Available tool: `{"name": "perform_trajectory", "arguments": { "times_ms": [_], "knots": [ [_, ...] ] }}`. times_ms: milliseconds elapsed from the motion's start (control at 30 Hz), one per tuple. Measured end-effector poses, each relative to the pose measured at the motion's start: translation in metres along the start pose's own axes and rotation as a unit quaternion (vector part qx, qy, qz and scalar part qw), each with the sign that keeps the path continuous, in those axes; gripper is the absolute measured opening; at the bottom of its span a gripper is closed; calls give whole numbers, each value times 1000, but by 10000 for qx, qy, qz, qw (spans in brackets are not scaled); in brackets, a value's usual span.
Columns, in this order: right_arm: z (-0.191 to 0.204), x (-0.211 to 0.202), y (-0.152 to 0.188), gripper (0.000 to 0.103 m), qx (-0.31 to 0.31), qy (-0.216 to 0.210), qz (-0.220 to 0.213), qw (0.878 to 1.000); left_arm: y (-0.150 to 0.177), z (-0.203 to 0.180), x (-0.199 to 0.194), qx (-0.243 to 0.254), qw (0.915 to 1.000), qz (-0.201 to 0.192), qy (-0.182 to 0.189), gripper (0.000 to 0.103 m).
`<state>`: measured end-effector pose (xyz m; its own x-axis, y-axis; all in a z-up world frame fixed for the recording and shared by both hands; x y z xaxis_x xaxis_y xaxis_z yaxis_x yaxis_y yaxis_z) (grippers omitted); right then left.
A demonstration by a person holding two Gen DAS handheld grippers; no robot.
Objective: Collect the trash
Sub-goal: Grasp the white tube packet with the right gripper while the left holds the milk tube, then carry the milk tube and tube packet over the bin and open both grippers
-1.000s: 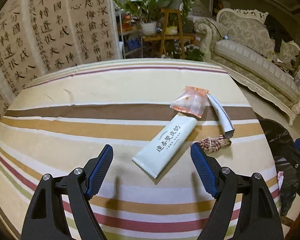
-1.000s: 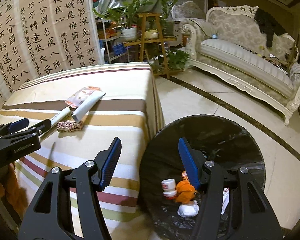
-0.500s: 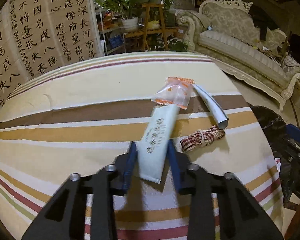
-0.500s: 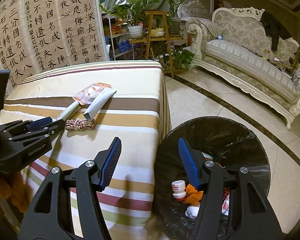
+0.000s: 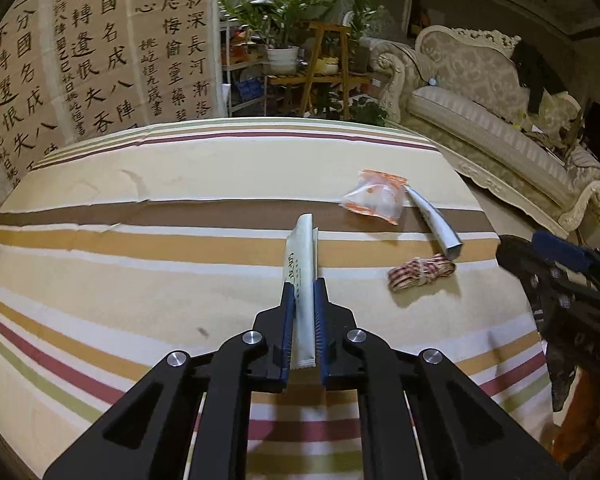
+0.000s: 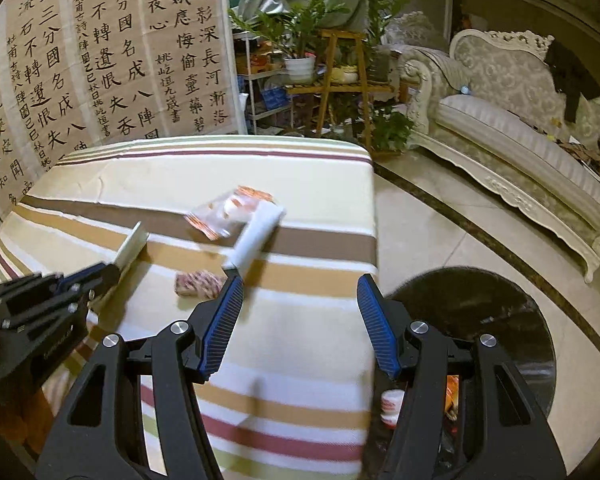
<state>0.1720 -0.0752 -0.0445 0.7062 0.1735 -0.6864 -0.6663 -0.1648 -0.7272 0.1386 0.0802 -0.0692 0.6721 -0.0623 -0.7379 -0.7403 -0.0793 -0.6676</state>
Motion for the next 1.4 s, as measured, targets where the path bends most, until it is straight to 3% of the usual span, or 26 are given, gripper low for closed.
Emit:
{"name": "perform_trajectory", "arguments": {
  "times_ms": [133, 433, 500, 567, 667, 1033, 1400],
  "knots": [
    [12, 9, -15, 58, -68, -67, -24, 10000, 0, 11, -4, -133, 9999, -52, -83, 10],
    [30, 45, -28, 45, -202, -24, 262, 9994, 2, 31, -6, -284, 9993, -99, -224, 10],
    [32, 51, -26, 34, -206, -37, 370, 9991, 3, 30, -6, -290, 9993, -94, -215, 10],
    [32, 57, -23, 32, -192, -48, 492, 9986, 3, 29, -7, -287, 9993, -103, -213, 10],
    [31, 61, -20, 14, -162, -70, 587, 9981, 3, 29, -7, -285, 9992, -128, -229, 10],
    [13, 33, -8, 12, 7, -26, 341, 9994, 1, 15, -16, -180, 9995, -249, -72, 10],
    [-45, -18, 32, 12, 334, 482, 150, 9982, 13, -54, -29, 273, 9977, -371, 490, 10]
  ]
}}
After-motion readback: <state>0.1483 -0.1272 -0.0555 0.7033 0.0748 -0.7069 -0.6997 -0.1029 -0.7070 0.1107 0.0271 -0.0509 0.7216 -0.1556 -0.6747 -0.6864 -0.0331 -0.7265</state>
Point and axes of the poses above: each gripper's, at about its wrist camera, not at the fingertips, and x roughly the way its jaws point, z to its left, y to its underside, the point moved 5 cm from there along x, roughly the way its jaws point, and after that the axes turned 3 degrees about y, right-handed, at the moved point
